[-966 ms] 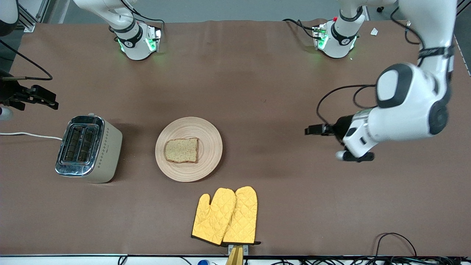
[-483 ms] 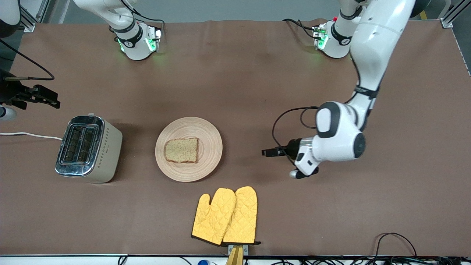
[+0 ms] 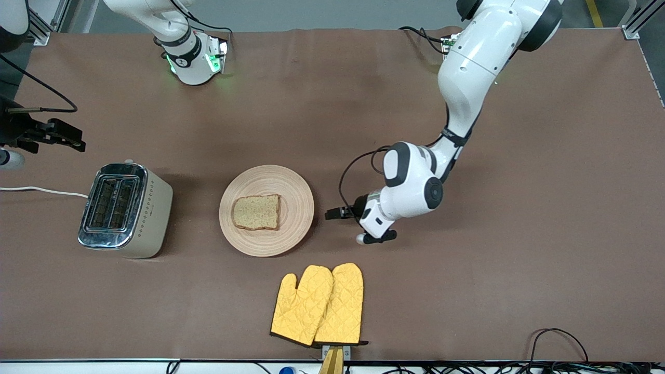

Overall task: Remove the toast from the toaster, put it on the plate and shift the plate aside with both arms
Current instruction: 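Grip the wooden plate rim with the left gripper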

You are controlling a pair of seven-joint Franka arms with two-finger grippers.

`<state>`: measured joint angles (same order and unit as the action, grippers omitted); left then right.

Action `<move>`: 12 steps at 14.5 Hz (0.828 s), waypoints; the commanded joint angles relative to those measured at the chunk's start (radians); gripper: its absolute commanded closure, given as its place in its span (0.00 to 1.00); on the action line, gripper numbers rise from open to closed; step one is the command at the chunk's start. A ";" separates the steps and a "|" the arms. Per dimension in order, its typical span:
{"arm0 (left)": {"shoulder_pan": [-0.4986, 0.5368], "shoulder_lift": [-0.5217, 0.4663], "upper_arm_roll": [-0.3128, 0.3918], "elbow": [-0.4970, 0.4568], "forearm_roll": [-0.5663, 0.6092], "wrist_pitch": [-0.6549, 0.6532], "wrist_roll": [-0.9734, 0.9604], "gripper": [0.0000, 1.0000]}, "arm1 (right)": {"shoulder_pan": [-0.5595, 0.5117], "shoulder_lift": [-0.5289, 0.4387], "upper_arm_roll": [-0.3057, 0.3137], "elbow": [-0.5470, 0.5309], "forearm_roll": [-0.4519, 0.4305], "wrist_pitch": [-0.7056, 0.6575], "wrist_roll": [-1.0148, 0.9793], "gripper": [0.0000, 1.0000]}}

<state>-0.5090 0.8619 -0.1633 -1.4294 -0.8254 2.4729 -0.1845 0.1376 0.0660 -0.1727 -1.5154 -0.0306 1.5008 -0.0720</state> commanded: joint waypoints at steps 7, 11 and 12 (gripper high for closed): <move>-0.089 0.115 -0.031 0.104 -0.023 0.141 0.045 0.00 | -0.012 0.009 -0.001 0.038 -0.009 -0.008 -0.003 0.00; -0.121 0.129 -0.035 0.106 -0.021 0.184 0.046 0.05 | -0.006 0.009 -0.001 0.038 -0.011 -0.010 -0.002 0.00; -0.121 0.131 -0.035 0.104 -0.021 0.184 0.060 0.11 | -0.006 0.009 -0.001 0.038 -0.011 -0.011 -0.002 0.00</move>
<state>-0.6266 0.9722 -0.1952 -1.3561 -0.8270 2.6440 -0.1569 0.1348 0.0661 -0.1782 -1.4967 -0.0306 1.5010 -0.0721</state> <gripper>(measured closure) 0.040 0.000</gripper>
